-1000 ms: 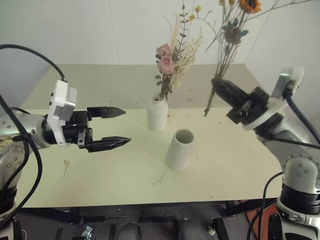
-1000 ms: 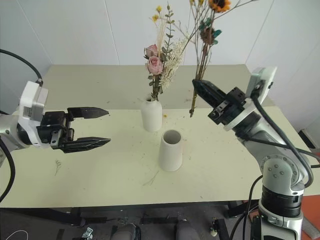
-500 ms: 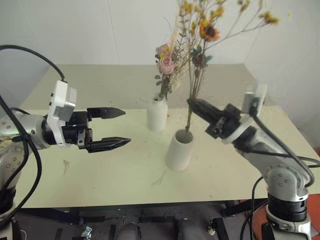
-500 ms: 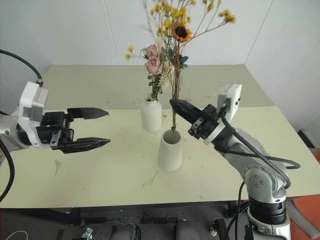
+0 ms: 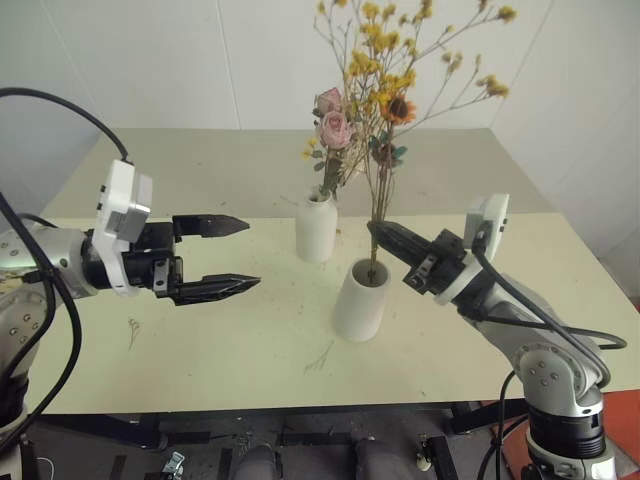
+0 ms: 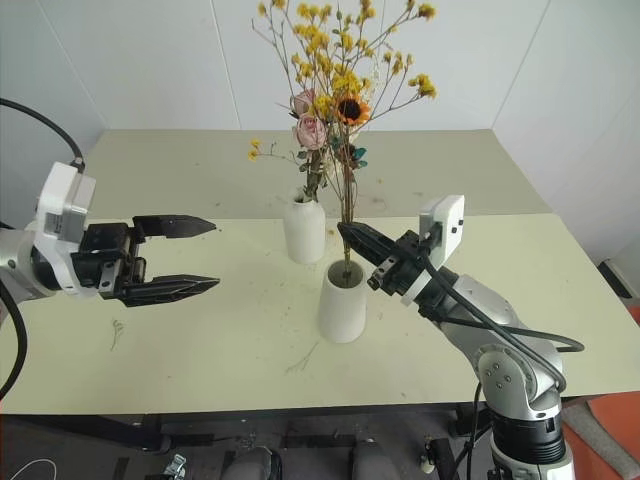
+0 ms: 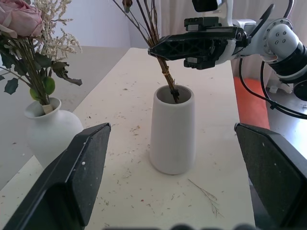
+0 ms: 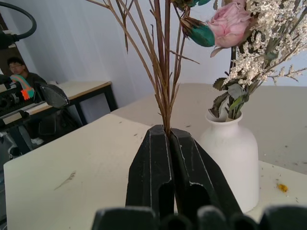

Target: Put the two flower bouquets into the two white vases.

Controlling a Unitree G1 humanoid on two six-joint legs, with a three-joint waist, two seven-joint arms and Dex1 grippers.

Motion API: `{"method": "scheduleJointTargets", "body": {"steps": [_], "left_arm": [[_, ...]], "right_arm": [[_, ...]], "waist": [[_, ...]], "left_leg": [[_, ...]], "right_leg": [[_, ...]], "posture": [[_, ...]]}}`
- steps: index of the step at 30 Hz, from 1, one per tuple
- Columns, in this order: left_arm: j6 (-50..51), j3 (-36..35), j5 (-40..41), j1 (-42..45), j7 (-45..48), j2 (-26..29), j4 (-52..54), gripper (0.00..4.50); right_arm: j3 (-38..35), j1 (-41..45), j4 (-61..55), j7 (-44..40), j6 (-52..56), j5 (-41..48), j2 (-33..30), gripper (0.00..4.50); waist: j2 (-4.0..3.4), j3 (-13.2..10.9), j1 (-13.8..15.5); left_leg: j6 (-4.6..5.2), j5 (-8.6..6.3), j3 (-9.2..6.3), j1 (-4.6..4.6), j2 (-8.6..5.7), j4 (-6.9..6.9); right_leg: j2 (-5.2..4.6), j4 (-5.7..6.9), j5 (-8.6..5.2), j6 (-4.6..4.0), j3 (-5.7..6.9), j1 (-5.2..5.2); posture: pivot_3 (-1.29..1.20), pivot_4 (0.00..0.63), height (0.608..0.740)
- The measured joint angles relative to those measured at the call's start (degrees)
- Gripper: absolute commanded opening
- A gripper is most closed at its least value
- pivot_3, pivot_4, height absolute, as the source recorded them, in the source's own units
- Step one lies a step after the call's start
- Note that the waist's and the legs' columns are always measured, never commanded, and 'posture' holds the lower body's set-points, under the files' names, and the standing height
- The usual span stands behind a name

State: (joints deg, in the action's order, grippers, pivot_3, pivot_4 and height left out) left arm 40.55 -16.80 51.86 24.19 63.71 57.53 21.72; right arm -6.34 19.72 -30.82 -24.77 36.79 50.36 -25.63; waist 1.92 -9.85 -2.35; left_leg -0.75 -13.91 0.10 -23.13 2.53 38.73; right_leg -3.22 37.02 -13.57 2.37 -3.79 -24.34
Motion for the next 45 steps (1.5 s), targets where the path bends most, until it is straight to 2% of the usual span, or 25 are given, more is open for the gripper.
{"method": "scheduleJointTargets", "body": {"steps": [10,17,26,32,39,45], "left_arm": [[0.3,0.0,0.0,0.0,0.2,0.2,0.0,4.5],[0.7,0.0,0.0,0.1,0.3,0.2,0.0,4.5],[0.9,-2.2,0.1,-2.4,-0.1,0.4,0.2,4.5],[1.5,-5.8,0.4,-5.9,-0.5,1.1,2.0,4.5],[3.9,-12.7,2.4,-13.8,-1.5,1.9,5.2,4.5],[4.6,-14.7,3.8,-15.7,-2.5,1.9,7.2,4.5]], "right_arm": [[-2.1,-5.8,-1.9,-10.2,-0.2,0.5,-6.8,4.45],[-7.7,-12.0,0.4,-21.1,-0.2,0.2,-18.0,4.45],[-12.9,-11.7,9.4,-30.3,-2.7,-4.5,-27.2,4.45],[-13.8,-11.1,13.1,-34.7,-4.4,-7.0,-30.1,4.45],[-14.7,-9.4,17.2,-38.5,-5.8,-9.8,-33.0,4.45],[-14.7,-8.8,18.2,-40.6,-6.0,-10.8,-33.8,4.45]], "waist": [[0.0,0.0,0.1],[0.01,0.0,0.3],[0.01,0.0,0.2],[0.02,0.0,0.2],[0.02,0.0,0.2],[0.02,0.0,0.4]], "left_leg": [[0.0,0.0,0.01,0.04,0.0,0.01],[0.0,0.0,0.0,0.05,-0.02,0.01],[0.0,0.0,0.03,0.1,-0.01,0.01],[0.0,0.0,0.04,0.12,-0.01,0.01],[0.0,0.0,0.07,0.18,0.01,0.01],[0.0,0.0,0.07,0.17,0.0,0.0]], "right_leg": [[0.0,-0.01,0.0,0.0,0.01,0.06],[-0.01,-0.04,-0.01,0.0,0.01,0.1],[0.0,-0.04,-0.02,0.01,-0.02,0.11],[0.0,-0.03,-0.02,0.01,-0.03,0.12],[-0.01,-0.02,-0.02,0.0,-0.03,0.15],[-0.02,-0.02,-0.03,-0.01,-0.03,0.15]], "posture": [[0.0,0.15,0.74],[0.0,0.15,0.74],[0.0,0.15,0.74],[0.0,0.15,0.74],[0.0,0.15,0.74],[0.0,0.15,0.74]]}}
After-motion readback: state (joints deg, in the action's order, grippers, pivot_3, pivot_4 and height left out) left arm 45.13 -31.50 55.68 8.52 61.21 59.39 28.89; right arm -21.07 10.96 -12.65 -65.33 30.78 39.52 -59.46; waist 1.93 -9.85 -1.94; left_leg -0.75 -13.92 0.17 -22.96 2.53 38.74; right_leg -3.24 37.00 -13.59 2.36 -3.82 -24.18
